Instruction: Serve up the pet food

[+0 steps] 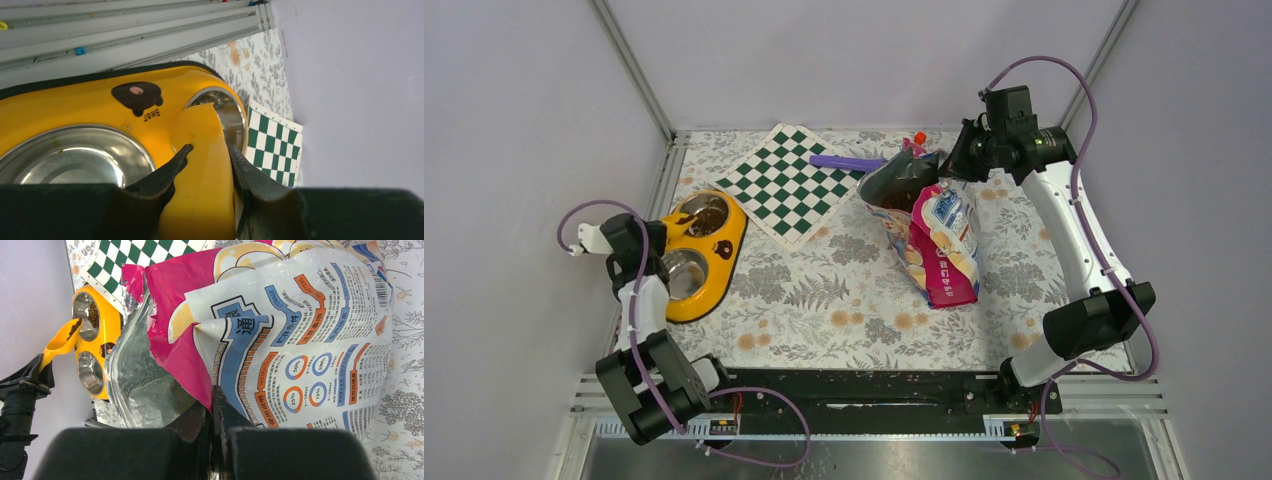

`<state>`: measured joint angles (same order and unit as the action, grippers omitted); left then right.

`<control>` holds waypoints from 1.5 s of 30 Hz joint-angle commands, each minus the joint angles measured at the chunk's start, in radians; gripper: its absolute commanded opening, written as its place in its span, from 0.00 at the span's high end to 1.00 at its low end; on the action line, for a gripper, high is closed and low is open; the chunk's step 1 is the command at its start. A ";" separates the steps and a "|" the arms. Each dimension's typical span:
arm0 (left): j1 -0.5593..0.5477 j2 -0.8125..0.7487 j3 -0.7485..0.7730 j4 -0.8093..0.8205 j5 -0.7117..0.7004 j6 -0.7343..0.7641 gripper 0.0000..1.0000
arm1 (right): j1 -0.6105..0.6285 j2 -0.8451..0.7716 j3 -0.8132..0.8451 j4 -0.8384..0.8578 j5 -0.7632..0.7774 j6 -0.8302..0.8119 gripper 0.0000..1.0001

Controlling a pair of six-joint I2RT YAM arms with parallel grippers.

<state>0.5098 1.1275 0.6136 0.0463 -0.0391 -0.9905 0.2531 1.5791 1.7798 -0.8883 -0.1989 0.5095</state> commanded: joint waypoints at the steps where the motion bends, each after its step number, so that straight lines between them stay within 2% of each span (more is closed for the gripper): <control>1: -0.018 0.024 0.101 0.000 -0.065 0.002 1.00 | -0.011 -0.020 -0.002 0.067 0.022 -0.008 1.00; 15: -0.154 0.100 0.320 -0.285 -0.294 0.078 1.00 | -0.012 -0.002 0.010 0.069 0.025 0.003 1.00; 21: -0.212 0.070 0.383 -0.357 -0.371 0.105 1.00 | -0.012 -0.005 0.000 0.067 0.026 0.003 1.00; 24: -0.264 0.049 0.441 -0.455 -0.496 0.102 1.00 | -0.012 -0.012 -0.004 0.068 0.022 0.001 1.00; 26: -0.294 0.030 0.460 -0.471 -0.526 0.124 1.00 | -0.012 -0.016 -0.008 0.069 0.003 -0.004 1.00; 29: -0.303 -0.010 0.457 -0.426 -0.435 0.157 1.00 | -0.010 -0.030 -0.027 0.092 -0.035 -0.004 1.00; 33: -0.309 -0.052 0.434 -0.298 -0.167 0.206 1.00 | -0.001 -0.048 -0.046 0.118 -0.053 -0.004 1.00; 37: -0.345 -0.065 0.440 -0.210 0.100 0.171 1.00 | 0.029 -0.036 -0.037 0.117 -0.057 -0.011 1.00; 41: -0.387 -0.062 0.408 0.014 0.420 0.133 1.00 | 0.082 -0.015 -0.017 0.117 -0.044 -0.024 1.00; 45: -0.452 -0.013 0.407 0.194 0.628 0.066 1.00 | 0.126 0.023 0.037 0.103 -0.030 -0.051 1.00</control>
<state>0.1081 1.0843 1.0183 -0.0639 0.2516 -0.8581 0.3267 1.5738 1.7397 -0.8230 -0.2180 0.4892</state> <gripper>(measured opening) 0.286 0.022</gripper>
